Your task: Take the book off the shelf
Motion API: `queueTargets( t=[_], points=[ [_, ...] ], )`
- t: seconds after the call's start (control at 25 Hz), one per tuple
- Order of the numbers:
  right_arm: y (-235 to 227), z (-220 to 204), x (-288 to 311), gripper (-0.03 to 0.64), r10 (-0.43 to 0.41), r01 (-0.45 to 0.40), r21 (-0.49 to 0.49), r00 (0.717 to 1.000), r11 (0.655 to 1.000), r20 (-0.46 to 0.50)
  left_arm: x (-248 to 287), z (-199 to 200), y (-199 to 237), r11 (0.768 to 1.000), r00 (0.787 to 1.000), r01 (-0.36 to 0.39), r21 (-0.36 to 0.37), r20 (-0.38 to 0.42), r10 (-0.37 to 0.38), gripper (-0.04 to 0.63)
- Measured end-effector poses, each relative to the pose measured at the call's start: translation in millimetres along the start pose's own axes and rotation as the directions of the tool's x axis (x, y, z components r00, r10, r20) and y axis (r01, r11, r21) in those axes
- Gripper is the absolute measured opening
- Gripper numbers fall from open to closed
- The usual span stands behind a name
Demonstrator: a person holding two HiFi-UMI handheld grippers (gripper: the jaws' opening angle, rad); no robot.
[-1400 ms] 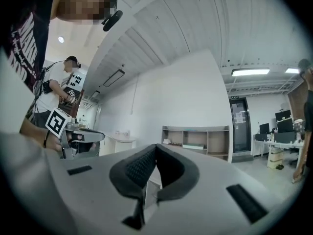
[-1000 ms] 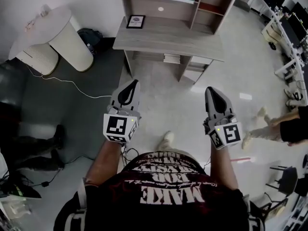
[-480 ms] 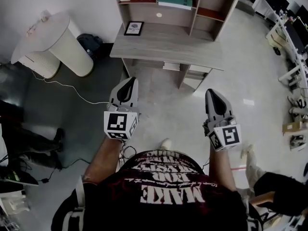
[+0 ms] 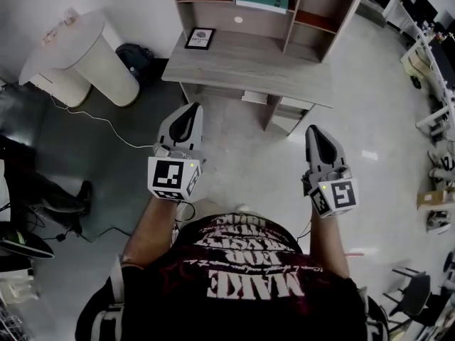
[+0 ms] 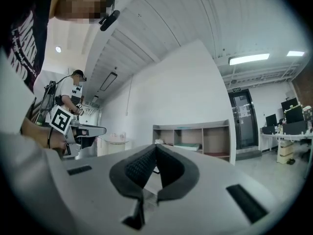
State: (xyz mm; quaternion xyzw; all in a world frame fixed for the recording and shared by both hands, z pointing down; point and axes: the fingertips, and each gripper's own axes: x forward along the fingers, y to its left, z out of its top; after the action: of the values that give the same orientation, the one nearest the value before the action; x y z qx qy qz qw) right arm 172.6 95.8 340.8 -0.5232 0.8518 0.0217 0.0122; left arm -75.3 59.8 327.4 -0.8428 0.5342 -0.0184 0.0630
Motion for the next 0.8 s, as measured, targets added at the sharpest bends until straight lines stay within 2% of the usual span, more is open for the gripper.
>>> queueTargets(
  t=[0.28,0.8],
  points=[
    [-3.5,-6.7,10.2,0.003,0.014,-0.014,0.010,1.000,1.000,-0.005,1.8,-19.3,3.8,0.999,0.999,-0.016,-0.032,-0.034,0.015,0.006],
    [-33.3,-14.0,31.0,0.003,-0.027,0.028,0.025,1.000,0.999,-0.016,51.8,-34.1,-5.4,0.997,0.997,0.057,-0.054,-0.056,-0.061,0.006]
  ],
)
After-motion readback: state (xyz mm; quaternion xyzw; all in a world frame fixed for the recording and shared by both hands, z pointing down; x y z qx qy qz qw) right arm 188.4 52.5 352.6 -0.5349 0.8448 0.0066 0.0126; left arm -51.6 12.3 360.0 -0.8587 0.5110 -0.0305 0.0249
